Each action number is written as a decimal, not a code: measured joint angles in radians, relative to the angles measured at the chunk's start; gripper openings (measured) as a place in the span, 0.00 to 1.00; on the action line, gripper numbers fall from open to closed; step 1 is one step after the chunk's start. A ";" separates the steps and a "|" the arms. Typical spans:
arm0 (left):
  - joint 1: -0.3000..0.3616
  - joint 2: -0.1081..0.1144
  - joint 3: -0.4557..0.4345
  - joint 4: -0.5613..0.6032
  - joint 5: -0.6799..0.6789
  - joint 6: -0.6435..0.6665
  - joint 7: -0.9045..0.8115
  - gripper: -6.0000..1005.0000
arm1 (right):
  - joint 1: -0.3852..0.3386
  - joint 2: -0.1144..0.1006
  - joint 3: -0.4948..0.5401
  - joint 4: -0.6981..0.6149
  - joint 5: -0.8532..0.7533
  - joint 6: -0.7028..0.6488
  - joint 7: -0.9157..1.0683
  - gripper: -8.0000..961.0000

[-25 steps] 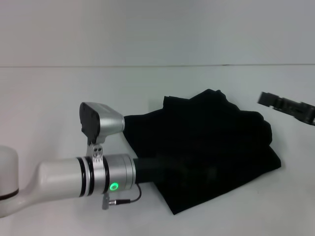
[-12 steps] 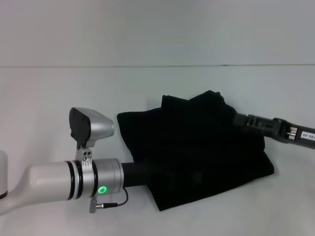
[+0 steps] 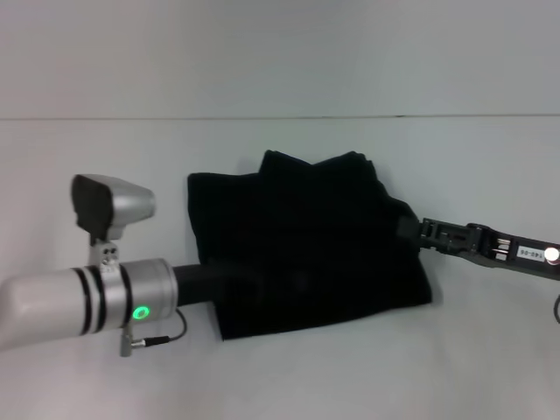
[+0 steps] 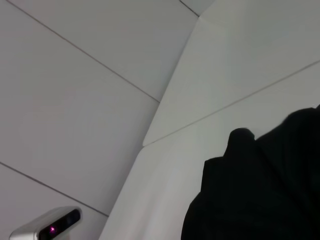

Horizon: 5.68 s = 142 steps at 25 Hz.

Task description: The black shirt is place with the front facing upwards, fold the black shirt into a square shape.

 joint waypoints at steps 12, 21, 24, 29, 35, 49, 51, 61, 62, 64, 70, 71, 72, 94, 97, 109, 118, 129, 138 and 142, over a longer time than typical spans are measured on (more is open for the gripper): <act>0.079 0.023 -0.106 0.112 0.001 0.266 -0.025 0.88 | 0.105 0.027 0.002 0.051 0.011 0.035 0.005 0.81; 0.063 -0.008 -0.099 0.116 0.071 0.139 -0.018 0.88 | 0.187 0.027 -0.054 0.130 -0.014 0.158 0.040 0.81; 0.073 -0.007 -0.102 0.118 0.074 0.140 0.008 0.88 | 0.188 0.021 -0.055 0.123 -0.013 0.150 0.083 0.81; 0.120 -0.009 -0.112 0.163 0.075 0.182 0.097 0.88 | 0.185 -0.031 -0.049 0.077 -0.005 0.068 0.256 0.81; 0.177 -0.022 -0.174 0.167 0.075 0.159 0.243 0.88 | 0.186 -0.067 -0.075 -0.049 -0.063 0.031 0.419 0.81; 0.198 -0.023 -0.268 0.166 0.075 0.018 0.309 0.84 | 0.325 0.054 -0.506 -0.283 -0.449 0.415 0.184 0.81; 0.196 -0.024 -0.268 0.166 0.075 0.012 0.310 0.84 | 0.334 0.058 -0.589 -0.298 -0.438 0.461 0.186 0.81; 0.175 -0.032 -0.267 0.165 0.075 -0.039 0.324 0.83 | 0.366 0.062 -0.807 -0.324 -0.431 0.553 0.198 0.81; 0.174 -0.033 -0.266 0.165 0.075 -0.045 0.324 0.83 | 0.366 0.062 -0.817 -0.322 -0.433 0.558 0.199 0.81; 0.170 -0.035 -0.264 0.164 0.076 -0.050 0.325 0.83 | 0.367 0.063 -0.849 -0.313 -0.441 0.567 0.199 0.81; 0.169 -0.038 -0.270 0.162 0.076 -0.051 0.325 0.83 | 0.368 0.065 -0.937 -0.299 -0.465 0.597 0.231 0.81; 0.169 -0.039 -0.270 0.162 0.077 -0.051 0.325 0.83 | 0.366 0.065 -0.947 -0.298 -0.466 0.602 0.232 0.81; 0.169 -0.040 -0.270 0.162 0.077 -0.051 0.325 0.83 | 0.363 0.065 -0.958 -0.298 -0.466 0.610 0.233 0.81; 0.166 -0.047 -0.270 0.165 0.076 -0.061 0.327 0.83 | 0.334 0.061 -1.005 -0.242 -0.456 0.794 0.304 0.27; 0.166 -0.047 -0.270 0.166 0.074 -0.062 0.336 0.83 | 0.309 0.054 -0.986 -0.245 -0.409 0.820 0.329 0.14; 0.154 -0.055 -0.266 0.163 0.074 -0.102 0.353 0.83 | 0.248 0.050 -0.861 -0.217 -0.263 0.871 0.336 0.03; 0.153 -0.054 -0.268 0.164 0.076 -0.102 0.359 0.83 | 0.176 0.050 -0.756 -0.192 -0.088 0.917 0.328 0.03; 0.155 -0.054 -0.263 0.162 0.077 -0.102 0.357 0.83 | 0.161 0.050 -0.734 -0.097 -0.019 1.024 0.327 0.04; 0.158 -0.054 -0.262 0.162 0.077 -0.101 0.357 0.83 | 0.152 0.048 -0.738 -0.079 -0.024 1.051 0.327 0.09; 0.155 -0.053 -0.262 0.162 0.077 -0.101 0.357 0.83 | 0.107 0.040 -0.698 -0.126 -0.023 1.011 0.327 0.10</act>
